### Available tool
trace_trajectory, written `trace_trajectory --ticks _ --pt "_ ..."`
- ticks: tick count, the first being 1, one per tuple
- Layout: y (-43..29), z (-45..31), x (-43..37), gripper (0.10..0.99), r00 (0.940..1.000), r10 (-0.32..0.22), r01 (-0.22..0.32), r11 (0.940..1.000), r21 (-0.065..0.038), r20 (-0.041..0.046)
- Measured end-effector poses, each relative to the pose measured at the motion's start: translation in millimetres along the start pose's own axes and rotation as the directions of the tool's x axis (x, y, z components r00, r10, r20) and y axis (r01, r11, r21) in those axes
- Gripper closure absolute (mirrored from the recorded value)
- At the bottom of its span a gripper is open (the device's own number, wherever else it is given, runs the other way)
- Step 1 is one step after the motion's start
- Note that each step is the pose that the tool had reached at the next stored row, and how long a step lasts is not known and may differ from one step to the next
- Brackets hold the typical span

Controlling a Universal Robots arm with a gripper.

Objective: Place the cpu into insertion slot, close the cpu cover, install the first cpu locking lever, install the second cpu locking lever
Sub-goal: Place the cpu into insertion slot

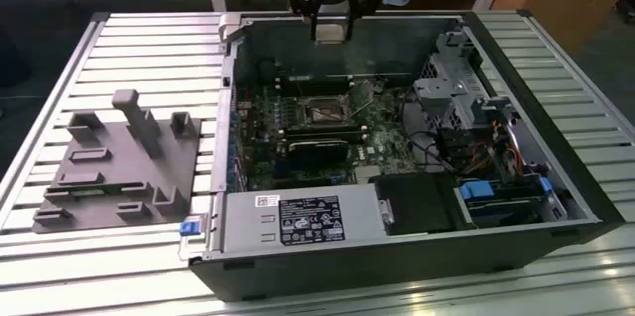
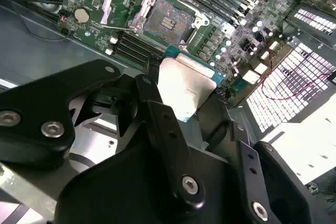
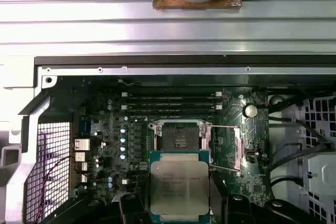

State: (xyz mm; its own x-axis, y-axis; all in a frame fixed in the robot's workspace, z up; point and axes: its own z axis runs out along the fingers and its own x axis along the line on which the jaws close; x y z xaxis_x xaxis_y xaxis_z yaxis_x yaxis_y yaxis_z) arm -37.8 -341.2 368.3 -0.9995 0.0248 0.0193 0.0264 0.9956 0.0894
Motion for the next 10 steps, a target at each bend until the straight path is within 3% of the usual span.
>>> trace_trajectory --ticks 10 --pt "0.0 0.2 0.0 0.545 1.0000 0.000 0.000 1.0000 0.000 0.0000"
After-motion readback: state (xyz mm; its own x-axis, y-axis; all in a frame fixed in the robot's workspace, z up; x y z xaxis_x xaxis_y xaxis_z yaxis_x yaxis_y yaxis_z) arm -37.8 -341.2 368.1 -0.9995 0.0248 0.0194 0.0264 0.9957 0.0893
